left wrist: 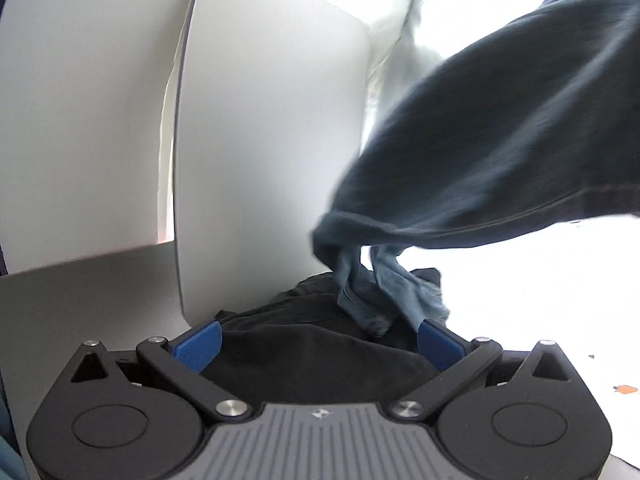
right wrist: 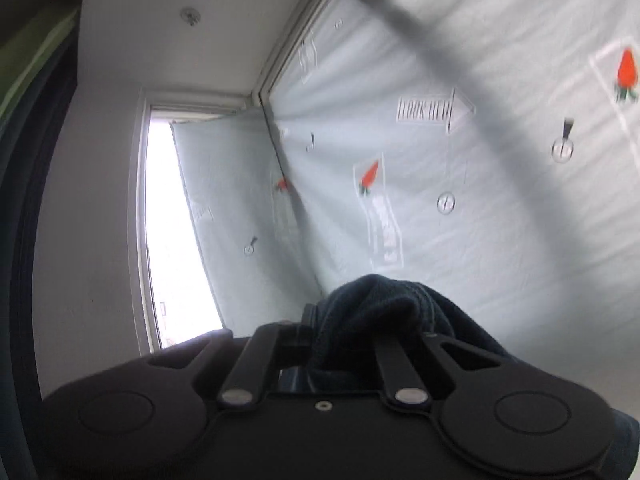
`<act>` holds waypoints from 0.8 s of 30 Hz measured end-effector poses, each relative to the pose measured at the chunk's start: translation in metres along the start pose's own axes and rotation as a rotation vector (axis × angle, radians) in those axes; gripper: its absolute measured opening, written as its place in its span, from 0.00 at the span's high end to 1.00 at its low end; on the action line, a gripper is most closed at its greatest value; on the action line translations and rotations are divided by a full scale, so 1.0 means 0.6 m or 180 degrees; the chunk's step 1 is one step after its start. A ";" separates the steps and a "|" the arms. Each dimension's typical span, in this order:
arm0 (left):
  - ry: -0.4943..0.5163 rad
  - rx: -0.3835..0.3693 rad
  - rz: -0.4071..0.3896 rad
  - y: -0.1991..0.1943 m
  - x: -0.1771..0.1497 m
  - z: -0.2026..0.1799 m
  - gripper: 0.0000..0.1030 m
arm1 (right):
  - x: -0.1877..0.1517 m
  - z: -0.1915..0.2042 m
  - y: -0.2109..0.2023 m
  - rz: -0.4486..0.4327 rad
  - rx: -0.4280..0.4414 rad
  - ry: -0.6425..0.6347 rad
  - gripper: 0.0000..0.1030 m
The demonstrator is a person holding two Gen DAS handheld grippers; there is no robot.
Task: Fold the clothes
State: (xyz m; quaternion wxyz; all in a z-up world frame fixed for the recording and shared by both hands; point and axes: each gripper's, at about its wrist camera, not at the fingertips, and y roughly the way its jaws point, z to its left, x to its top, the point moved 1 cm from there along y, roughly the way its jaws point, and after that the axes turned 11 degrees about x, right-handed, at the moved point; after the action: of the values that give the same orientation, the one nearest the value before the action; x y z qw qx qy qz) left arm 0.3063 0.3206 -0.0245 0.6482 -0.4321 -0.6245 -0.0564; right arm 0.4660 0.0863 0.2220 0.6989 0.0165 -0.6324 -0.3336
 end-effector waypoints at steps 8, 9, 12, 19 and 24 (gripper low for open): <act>0.0174 -0.0718 0.0117 -0.158 -0.068 -0.107 0.00 | 0.237 -0.005 -0.339 -0.0533 -0.0971 -0.0757 0.93; 0.0222 -0.0820 0.0131 -0.177 -0.077 -0.127 0.00 | 0.254 -0.003 -0.370 -0.0558 -0.1097 -0.0845 0.93; 0.0320 -0.1120 0.0181 -0.225 -0.090 -0.175 0.00 | 0.309 0.005 -0.446 -0.0580 -0.1369 -0.1065 0.93; 0.0380 -0.1550 0.0316 -0.255 -0.121 -0.221 0.00 | 0.352 0.056 -0.480 -0.0347 -0.1716 -0.1925 0.92; 0.0387 -0.1427 0.0296 -0.240 -0.110 -0.174 0.00 | 0.257 0.022 -0.393 0.0349 -0.1849 -0.1870 0.92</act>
State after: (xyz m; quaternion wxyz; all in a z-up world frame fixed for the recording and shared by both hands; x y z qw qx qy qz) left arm 0.2834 0.1345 0.0056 0.5743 -0.5894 -0.5356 -0.1897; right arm 0.3458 -0.1668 0.2541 0.4810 -0.3109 -0.6845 -0.4510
